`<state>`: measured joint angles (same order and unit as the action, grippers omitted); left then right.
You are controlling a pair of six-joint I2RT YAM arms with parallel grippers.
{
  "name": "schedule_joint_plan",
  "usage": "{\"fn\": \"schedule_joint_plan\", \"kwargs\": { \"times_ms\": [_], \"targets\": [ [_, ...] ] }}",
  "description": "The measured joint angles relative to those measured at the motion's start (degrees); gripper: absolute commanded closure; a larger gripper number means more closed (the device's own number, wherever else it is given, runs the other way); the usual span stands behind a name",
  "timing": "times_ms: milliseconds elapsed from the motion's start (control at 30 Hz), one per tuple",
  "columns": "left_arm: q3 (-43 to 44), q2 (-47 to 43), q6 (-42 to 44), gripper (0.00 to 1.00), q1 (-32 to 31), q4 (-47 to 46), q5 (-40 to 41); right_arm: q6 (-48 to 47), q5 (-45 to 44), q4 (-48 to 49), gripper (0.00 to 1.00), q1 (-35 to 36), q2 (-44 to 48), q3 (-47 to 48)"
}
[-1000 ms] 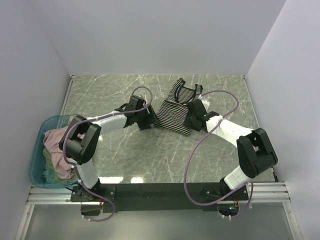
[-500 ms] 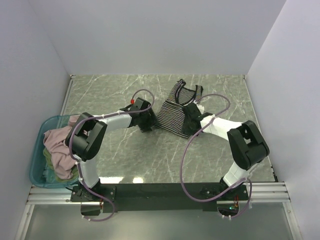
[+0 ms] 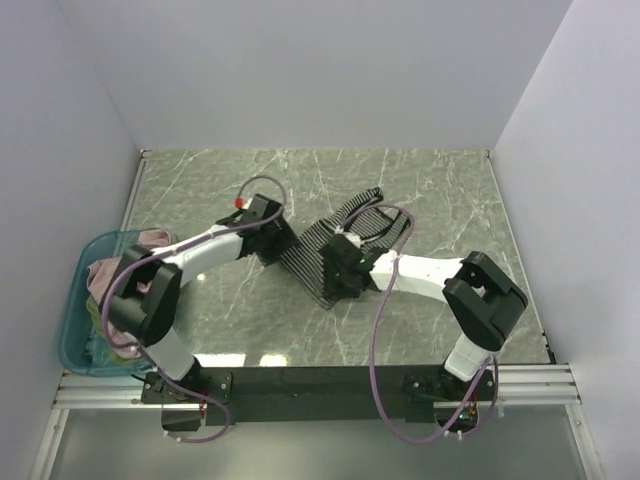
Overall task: Fold and stack the tank tops
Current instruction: Fold the tank top
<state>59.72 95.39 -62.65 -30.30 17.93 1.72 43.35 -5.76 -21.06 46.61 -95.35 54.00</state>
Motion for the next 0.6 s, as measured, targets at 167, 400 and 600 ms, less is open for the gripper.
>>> {"fn": "schedule_joint_plan", "kwargs": {
  "times_ms": [167, 400, 600],
  "targets": [
    [-3.8, -5.6, 2.1, 0.31, 6.2, 2.4, 0.7, 4.1, 3.2, 0.4, 0.48, 4.3, 0.2, 2.1],
    [-4.1, -9.2, 7.1, 0.33, 9.5, 3.9, -0.9, 3.3, 2.2, -0.7, 0.46, 2.0, 5.8, 8.1],
    [-6.2, -10.4, 9.0, 0.34, 9.4, 1.2, -6.5, 0.7, 2.1, 0.5, 0.47, -3.1, 8.2, 10.8]
  ]
}}
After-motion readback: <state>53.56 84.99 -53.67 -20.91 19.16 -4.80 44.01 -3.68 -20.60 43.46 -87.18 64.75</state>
